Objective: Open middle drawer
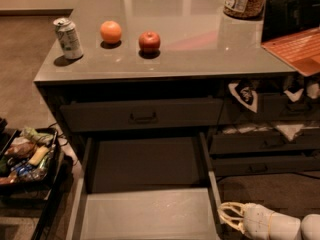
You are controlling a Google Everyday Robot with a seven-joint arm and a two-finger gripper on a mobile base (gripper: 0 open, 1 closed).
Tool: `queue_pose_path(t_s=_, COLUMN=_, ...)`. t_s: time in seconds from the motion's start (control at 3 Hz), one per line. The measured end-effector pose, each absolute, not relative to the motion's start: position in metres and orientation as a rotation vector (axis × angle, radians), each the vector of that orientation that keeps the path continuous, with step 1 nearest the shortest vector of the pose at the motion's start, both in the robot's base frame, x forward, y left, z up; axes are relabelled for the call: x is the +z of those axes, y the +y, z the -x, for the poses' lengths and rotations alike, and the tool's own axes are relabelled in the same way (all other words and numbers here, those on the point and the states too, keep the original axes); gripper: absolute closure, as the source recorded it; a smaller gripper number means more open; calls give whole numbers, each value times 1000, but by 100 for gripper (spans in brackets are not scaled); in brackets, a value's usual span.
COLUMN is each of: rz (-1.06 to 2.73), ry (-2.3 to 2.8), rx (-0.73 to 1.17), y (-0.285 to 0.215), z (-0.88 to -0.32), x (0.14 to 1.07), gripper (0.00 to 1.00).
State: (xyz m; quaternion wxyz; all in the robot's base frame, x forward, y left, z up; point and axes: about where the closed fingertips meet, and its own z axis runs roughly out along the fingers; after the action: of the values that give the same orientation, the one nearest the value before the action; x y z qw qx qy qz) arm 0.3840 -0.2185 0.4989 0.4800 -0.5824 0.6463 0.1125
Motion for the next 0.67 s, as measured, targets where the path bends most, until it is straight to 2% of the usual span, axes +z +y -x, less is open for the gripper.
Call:
queue_pose_path(t_s=0.33, rz=1421, ry=1577, rx=275, y=-218, z=-384, x=499, gripper=81)
queue_pose_path(t_s=0.67, rz=1421, ry=1577, rx=275, y=-218, z=-384, x=499, gripper=58)
